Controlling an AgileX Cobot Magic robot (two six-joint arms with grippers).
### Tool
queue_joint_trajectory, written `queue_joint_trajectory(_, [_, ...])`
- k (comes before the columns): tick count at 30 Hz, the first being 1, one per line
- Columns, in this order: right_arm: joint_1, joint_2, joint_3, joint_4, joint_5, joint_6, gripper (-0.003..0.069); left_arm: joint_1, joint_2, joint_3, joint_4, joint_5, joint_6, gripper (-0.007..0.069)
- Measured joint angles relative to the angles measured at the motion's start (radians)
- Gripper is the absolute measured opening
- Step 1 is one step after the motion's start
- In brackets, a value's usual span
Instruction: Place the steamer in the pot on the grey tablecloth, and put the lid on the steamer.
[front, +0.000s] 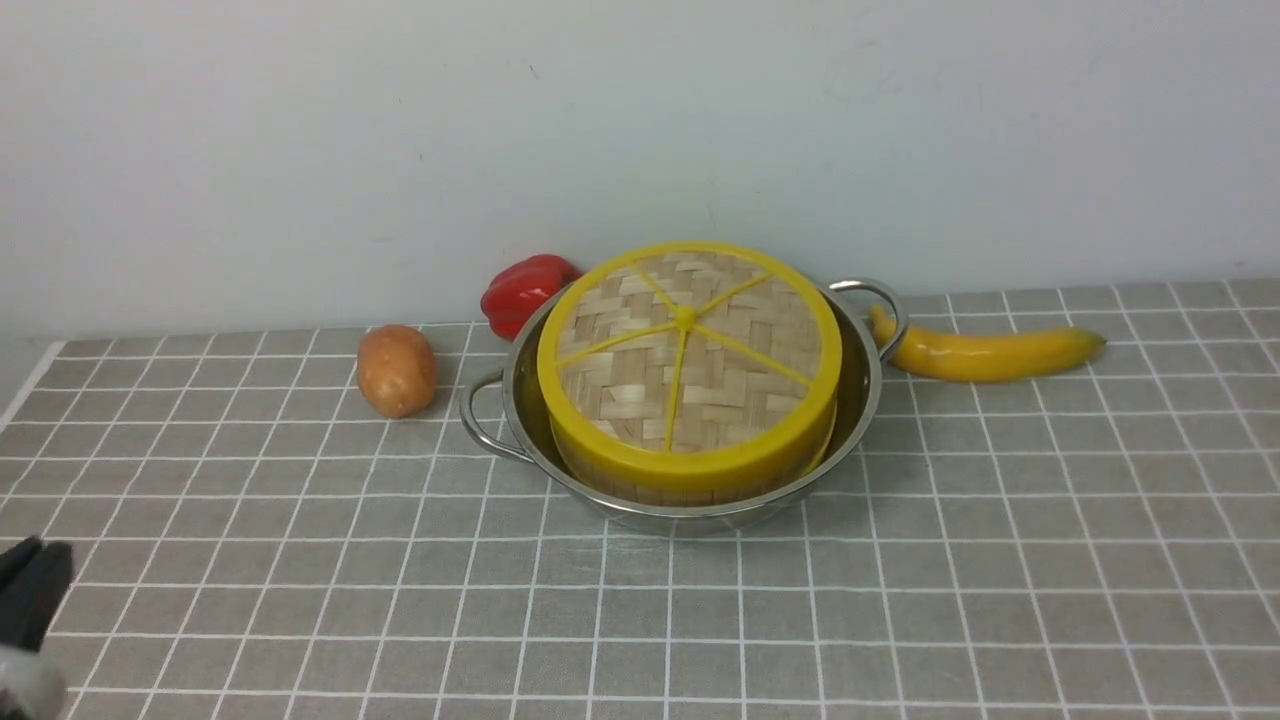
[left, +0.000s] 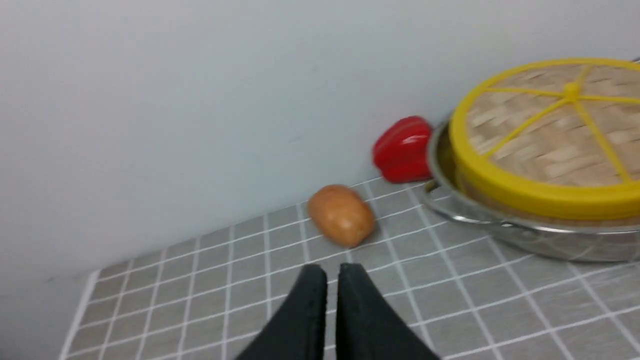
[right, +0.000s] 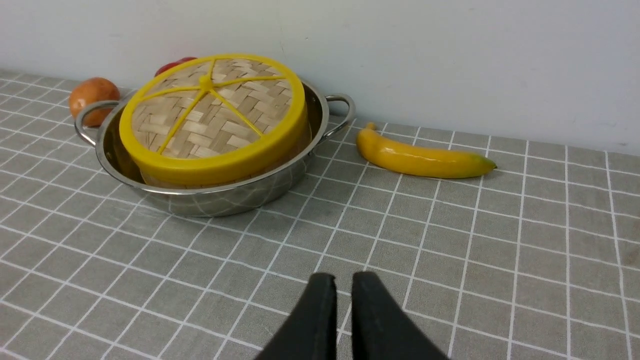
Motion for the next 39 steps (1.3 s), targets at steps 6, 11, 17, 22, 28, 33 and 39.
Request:
queue_joint_trajectory(6, [0.000,0.000,0.000,0.000,0.000,-0.001,0.0115,0.137,-0.251,0.172,0.000,0.002,-0.052,0.0043])
queue_joint_trajectory(11, [0.000,0.000,0.000,0.000,0.000,-0.001,0.0139,0.152,-0.268,0.232,0.000,0.004,-0.070,0.0052])
queue_joint_trajectory(17, [0.000,0.000,0.000,0.000,0.000,-0.001,0.0167,0.152,-0.271,0.243,0.000,0.027,-0.070,0.0064])
queue_joint_trajectory(22, [0.000,0.000,0.000,0.000,0.000,-0.001,0.0185,0.152,-0.271,0.243,0.000,0.027,-0.070,0.0064])
queue_joint_trajectory(28, [0.000,0.000,0.000,0.000,0.000,-0.001,0.0203,0.152,-0.271,0.243,0.000,0.027,-0.070,0.0075])
queue_joint_trajectory(33, [0.000,0.000,0.000,0.001,-0.001,0.000,0.0214,0.152,-0.271,0.243,0.000,0.027,-0.070,0.0075])
queue_joint_trajectory(39, [-0.225,-0.028,0.091,-0.013,-0.287,0.000,0.0233,0.152,-0.271,0.243,0.000,0.028,-0.070,0.0086])
